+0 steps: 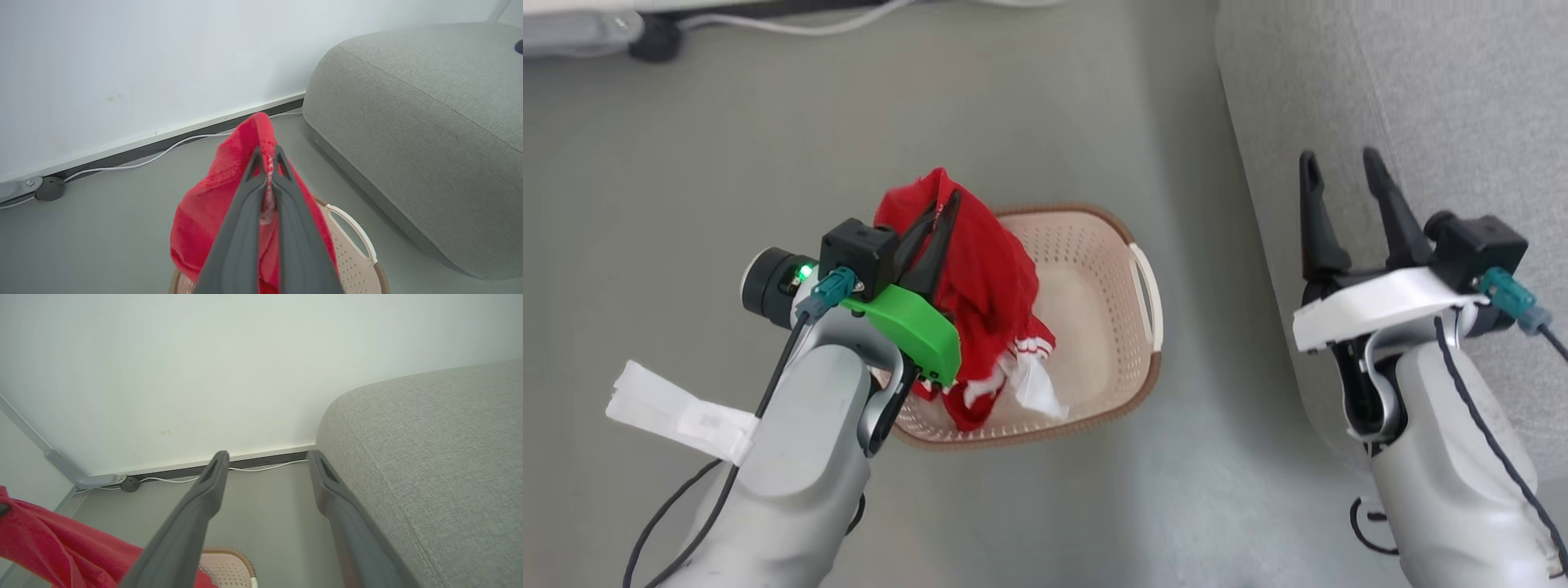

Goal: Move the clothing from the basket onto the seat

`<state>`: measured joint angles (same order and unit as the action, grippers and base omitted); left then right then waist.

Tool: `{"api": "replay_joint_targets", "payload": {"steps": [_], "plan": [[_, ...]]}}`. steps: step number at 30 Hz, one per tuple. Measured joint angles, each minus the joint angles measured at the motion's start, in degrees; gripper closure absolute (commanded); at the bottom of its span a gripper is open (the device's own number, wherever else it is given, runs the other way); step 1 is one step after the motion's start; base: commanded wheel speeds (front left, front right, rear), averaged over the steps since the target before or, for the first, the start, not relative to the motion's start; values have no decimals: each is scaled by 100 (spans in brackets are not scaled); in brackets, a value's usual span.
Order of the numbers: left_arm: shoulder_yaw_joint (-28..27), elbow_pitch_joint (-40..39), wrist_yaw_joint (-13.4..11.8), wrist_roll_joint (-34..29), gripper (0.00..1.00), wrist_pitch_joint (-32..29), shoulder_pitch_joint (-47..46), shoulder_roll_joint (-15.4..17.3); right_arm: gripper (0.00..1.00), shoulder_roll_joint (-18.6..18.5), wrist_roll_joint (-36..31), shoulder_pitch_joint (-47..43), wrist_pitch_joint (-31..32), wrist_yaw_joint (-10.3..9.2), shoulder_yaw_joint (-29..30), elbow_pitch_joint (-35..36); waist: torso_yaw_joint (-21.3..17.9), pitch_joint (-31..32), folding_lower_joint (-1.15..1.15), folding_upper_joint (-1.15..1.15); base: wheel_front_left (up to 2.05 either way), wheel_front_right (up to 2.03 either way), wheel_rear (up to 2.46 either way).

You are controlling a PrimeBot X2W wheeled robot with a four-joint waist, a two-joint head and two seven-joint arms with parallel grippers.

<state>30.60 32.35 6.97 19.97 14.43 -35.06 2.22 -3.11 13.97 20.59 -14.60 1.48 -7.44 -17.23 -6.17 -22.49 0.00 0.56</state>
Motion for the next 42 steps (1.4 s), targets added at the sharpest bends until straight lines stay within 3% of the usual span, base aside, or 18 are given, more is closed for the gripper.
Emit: {"api": "replay_joint_targets", "payload": {"steps": [11, 24, 42], "plan": [[19, -32, 1, 89, 100, 0, 132, -10, 0, 4, -98, -550, 0, 103, -93, -356, 225, 908, 0, 0, 0, 0, 0], [110, -198, 1, 342, 100, -107, 311, -13, 0, 22, -129, -964, 1, 289, -661, -665, 426, 1891, 0, 0, 0, 0, 0], [386, -992, 0, 716, 100, -464, 114, -14, 0, 7, -364, -555, 1, 474, -1439, -1059, 597, 2122, 0, 0, 0, 0, 0]]}}
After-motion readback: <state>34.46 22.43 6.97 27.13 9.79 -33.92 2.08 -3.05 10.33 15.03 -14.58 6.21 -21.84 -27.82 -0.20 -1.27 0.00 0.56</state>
